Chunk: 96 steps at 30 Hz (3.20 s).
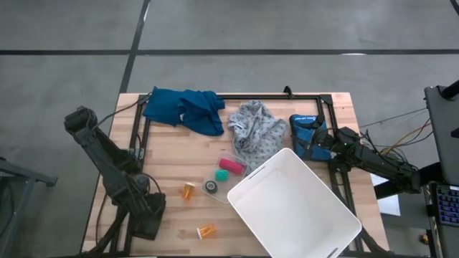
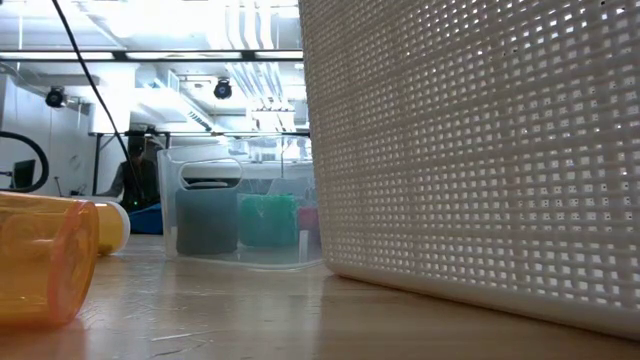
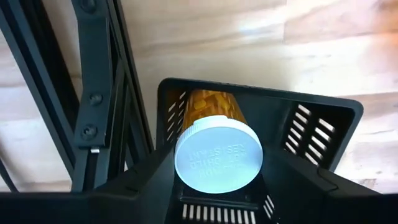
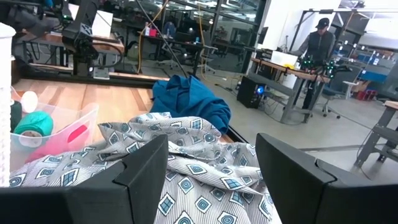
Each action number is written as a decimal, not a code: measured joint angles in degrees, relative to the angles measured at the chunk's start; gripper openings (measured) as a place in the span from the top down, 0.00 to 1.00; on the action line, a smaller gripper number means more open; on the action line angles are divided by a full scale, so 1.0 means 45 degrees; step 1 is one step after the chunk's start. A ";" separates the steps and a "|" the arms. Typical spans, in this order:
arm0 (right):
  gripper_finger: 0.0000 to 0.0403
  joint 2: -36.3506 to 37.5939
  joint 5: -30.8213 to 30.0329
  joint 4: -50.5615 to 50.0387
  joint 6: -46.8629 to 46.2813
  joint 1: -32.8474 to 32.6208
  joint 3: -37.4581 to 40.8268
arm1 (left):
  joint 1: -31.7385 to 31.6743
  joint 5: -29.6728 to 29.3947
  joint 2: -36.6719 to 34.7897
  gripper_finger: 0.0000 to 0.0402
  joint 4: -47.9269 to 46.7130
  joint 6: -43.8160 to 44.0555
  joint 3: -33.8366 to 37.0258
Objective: Pick & Place Medicine items
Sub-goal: Put the top left orange medicine bottle into the black bin, then put the top orange medicine bottle into the black bin
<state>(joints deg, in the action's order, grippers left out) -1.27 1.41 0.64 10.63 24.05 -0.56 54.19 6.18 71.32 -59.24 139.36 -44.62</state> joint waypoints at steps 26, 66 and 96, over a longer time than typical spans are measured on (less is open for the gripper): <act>0.40 -0.0002 0.0000 0.0000 -0.0021 0.0000 0.0000 | -0.1907 -0.0268 -0.2819 0.44 -0.0225 -0.1426 0.1933; 0.40 -0.0002 0.0000 0.0000 -0.0024 0.0000 0.0000 | -0.1907 -0.0532 -0.3018 0.26 -0.0605 -0.0853 -0.0227; 0.40 -0.0002 0.0000 0.0000 0.0003 -0.0008 0.0000 | -1.3641 0.3387 0.3481 0.26 -0.1419 -1.8433 -0.2429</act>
<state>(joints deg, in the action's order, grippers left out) -1.28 1.41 0.64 10.65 24.02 -0.56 -7.20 21.42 86.99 -65.62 56.41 -55.55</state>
